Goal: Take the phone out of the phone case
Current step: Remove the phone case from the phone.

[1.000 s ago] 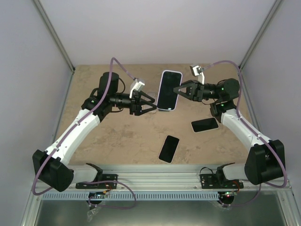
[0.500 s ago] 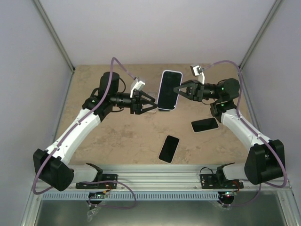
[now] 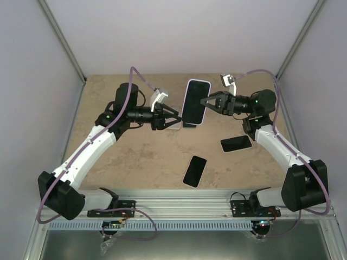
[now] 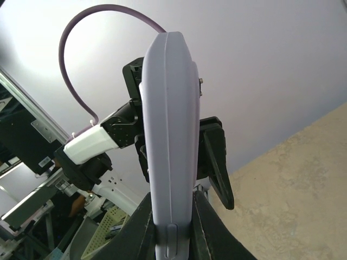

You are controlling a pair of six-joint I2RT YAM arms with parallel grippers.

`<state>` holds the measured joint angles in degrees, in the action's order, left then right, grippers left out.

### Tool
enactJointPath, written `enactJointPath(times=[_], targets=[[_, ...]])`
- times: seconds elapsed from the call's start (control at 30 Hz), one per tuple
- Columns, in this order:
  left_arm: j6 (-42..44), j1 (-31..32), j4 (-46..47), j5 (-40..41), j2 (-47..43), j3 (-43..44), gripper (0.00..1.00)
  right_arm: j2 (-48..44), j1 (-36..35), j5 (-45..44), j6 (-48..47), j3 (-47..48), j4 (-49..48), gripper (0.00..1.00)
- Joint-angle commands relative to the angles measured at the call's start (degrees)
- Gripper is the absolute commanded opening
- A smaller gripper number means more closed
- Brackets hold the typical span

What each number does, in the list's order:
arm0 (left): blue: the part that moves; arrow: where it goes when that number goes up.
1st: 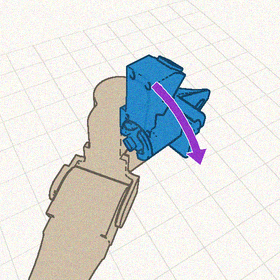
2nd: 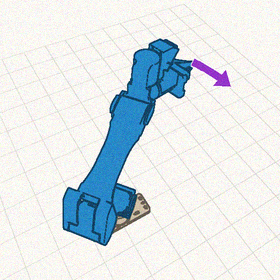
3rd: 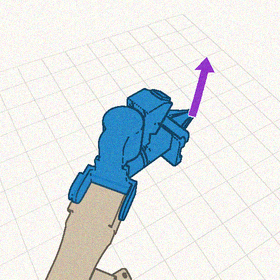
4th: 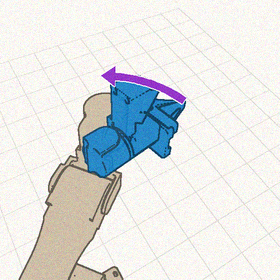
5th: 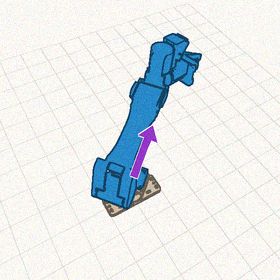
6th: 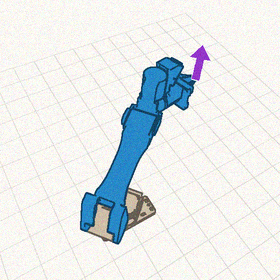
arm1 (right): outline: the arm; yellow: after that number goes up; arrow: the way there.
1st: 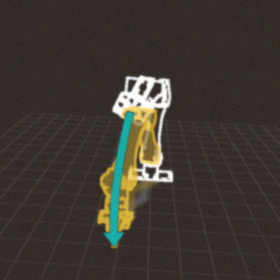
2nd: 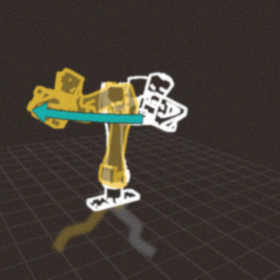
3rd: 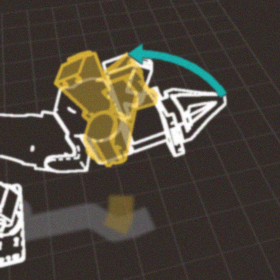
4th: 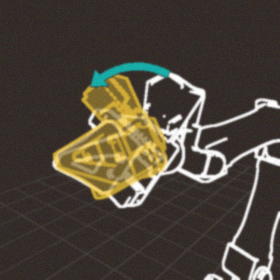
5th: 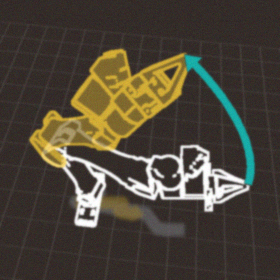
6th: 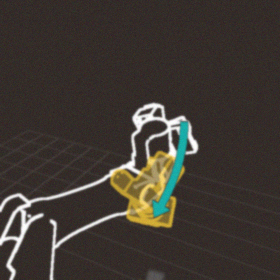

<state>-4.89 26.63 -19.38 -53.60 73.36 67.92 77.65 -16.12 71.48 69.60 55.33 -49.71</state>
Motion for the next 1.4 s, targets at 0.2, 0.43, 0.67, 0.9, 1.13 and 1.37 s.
enactJointPath(times=[0.2,0.43,0.67,0.9,1.13,1.37], targets=[[1.4,-0.3,-1.7,11.1,2.2,-0.6,0.41,-1.7,-0.8,0.8,6.1,1.1,-10.3,0.01],[0.8,-0.3,-1.1,11.8,3.1,-0.9,0.40,-2.1,-0.8,0.7,9.0,-0.2,-14.2,0.00],[-0.8,-0.3,0.3,10.9,4.1,-1.1,0.39,-2.0,-1.9,-0.3,13.4,-2.2,-19.4,0.01],[-4.7,-0.3,3.9,7.5,4.5,-2.7,0.36,-1.3,-3.7,-0.9,15.1,-3.0,-21.4,0.01],[-8.4,-0.3,8.4,2.9,3.8,-4.8,0.35,-0.8,-4.7,-1.0,15.3,-3.6,-22.0,0.01],[-12.3,-0.5,12.7,-1.5,3.2,-5.6,0.35,-0.5,-5.6,-1.0,13.9,-4.9,-20.9,0.01]])
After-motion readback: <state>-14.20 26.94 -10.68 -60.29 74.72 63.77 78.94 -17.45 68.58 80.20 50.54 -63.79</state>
